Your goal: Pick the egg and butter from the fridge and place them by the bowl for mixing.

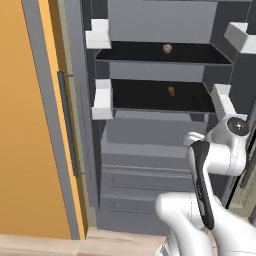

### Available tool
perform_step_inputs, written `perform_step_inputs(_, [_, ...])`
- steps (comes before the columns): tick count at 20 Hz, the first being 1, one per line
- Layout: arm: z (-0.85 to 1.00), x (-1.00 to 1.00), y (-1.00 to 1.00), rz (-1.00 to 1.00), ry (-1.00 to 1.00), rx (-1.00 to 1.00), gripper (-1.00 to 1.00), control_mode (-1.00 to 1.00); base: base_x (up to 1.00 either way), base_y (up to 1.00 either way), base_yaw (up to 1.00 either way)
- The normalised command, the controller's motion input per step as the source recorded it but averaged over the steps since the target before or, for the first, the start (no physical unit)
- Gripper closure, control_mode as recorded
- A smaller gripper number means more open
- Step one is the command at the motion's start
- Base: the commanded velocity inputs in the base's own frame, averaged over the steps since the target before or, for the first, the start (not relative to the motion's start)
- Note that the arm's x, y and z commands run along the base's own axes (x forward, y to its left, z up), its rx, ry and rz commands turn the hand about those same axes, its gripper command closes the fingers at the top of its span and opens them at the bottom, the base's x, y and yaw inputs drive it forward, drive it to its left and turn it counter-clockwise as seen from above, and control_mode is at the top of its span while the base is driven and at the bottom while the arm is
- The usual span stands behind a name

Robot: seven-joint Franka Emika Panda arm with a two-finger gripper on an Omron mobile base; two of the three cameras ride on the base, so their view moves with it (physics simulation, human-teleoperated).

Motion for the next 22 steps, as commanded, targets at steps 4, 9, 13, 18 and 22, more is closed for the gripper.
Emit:
perform_step_inputs(4, [0.0, 0.0, 0.0, 0.0, 0.0, 0.0, -1.0, 1.0, 0.64, 0.36, -0.15])
perform_step_inputs(9, [0.0, 0.0, 0.0, 0.0, 0.0, 0.0, -1.0, 1.0, 0.7, 0.09, -0.03])
perform_step_inputs(13, [0.0, 0.0, 0.0, 0.0, 0.0, 0.0, -1.0, 1.0, 0.71, -0.07, 0.02])
perform_step_inputs(18, [0.0, 0.0, 0.0, 0.0, 0.0, 0.0, -1.0, 1.0, 0.59, 0.02, 0.01])
perform_step_inputs(22, [0.0, 0.0, 0.0, 0.0, 0.0, 0.0, -1.0, 1.0, 0.54, 0.04, 0.0])
